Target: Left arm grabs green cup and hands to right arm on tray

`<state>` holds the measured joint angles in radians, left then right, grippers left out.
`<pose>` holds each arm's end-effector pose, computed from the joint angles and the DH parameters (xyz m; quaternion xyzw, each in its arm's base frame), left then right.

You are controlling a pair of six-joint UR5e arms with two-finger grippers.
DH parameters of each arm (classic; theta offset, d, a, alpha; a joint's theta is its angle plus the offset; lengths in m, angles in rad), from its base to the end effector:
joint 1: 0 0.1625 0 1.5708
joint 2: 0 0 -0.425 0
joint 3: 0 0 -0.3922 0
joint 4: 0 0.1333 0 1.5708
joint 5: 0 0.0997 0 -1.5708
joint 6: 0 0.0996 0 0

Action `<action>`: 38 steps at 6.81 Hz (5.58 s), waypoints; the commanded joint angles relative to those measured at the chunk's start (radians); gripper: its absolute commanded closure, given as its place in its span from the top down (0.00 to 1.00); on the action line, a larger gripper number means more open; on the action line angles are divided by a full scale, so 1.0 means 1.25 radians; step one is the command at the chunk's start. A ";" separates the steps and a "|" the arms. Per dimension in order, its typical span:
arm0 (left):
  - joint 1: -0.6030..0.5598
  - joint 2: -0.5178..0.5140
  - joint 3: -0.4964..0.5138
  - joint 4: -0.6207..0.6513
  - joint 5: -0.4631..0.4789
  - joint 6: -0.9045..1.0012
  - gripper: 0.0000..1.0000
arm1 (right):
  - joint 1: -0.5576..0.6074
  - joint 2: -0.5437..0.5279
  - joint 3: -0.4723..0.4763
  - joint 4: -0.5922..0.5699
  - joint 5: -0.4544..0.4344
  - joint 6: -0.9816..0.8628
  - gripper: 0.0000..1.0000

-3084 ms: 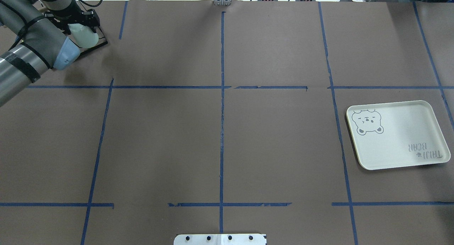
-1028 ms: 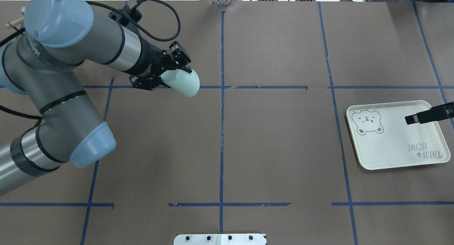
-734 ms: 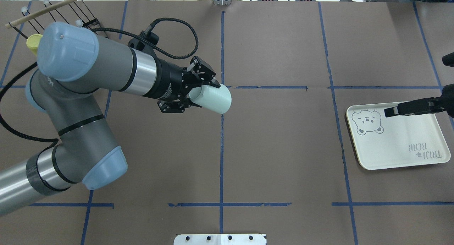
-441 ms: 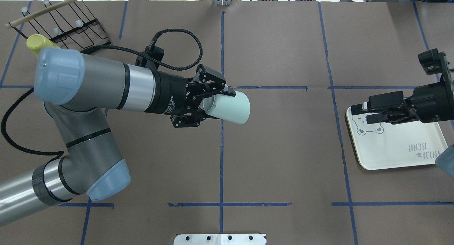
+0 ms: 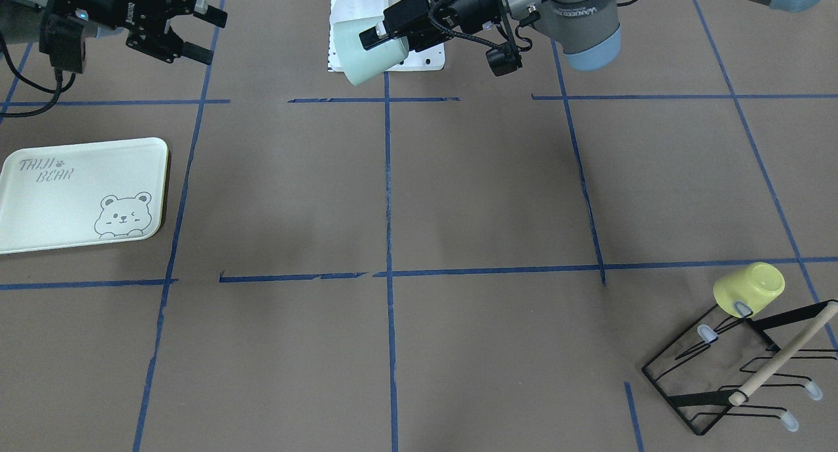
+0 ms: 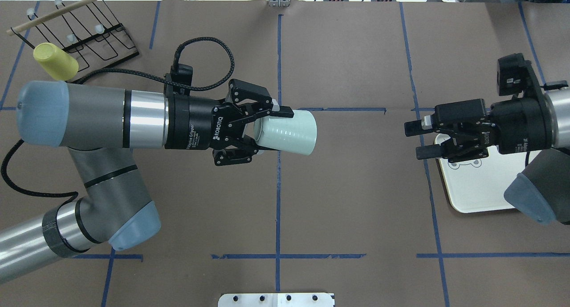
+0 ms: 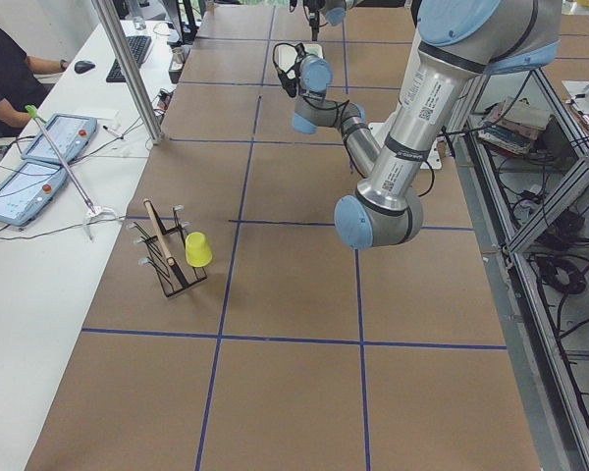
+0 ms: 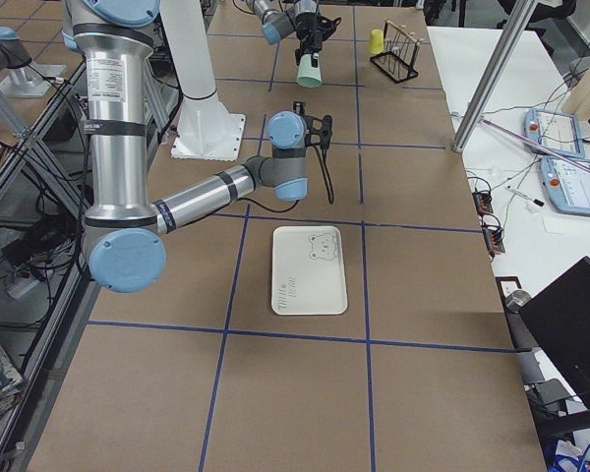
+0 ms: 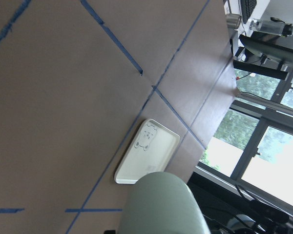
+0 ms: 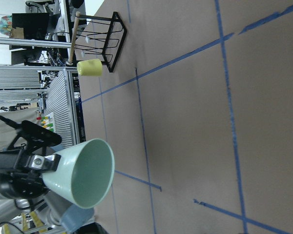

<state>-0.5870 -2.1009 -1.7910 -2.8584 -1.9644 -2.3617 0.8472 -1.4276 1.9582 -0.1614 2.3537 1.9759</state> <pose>0.3961 -0.3777 0.1313 -0.1870 0.8204 -0.1983 0.5027 -0.2366 -0.3631 0.2662 -0.0433 -0.7912 0.0512 0.6078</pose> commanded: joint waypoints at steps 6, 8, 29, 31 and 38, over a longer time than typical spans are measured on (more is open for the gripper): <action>0.030 0.001 0.082 -0.379 0.077 -0.221 0.02 | -0.189 0.135 0.055 0.044 -0.285 0.146 1.00; 0.038 0.003 0.082 -0.384 0.077 -0.221 0.02 | -0.182 0.136 0.050 0.040 -0.332 0.105 1.00; 0.081 -0.002 0.068 -0.381 0.125 -0.214 1.00 | -0.242 0.196 0.014 0.036 -0.355 0.109 0.00; 0.076 0.002 0.069 -0.381 0.126 -0.210 1.00 | -0.240 0.174 0.021 0.043 -0.354 0.112 0.00; 0.068 0.044 0.083 -0.374 0.133 -0.127 1.00 | -0.213 -0.169 0.022 0.178 -0.524 0.109 0.00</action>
<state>-0.4997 -2.0510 -1.6868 -3.3264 -1.7981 -2.5370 0.5615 -1.5669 2.0050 0.0365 1.7338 2.1146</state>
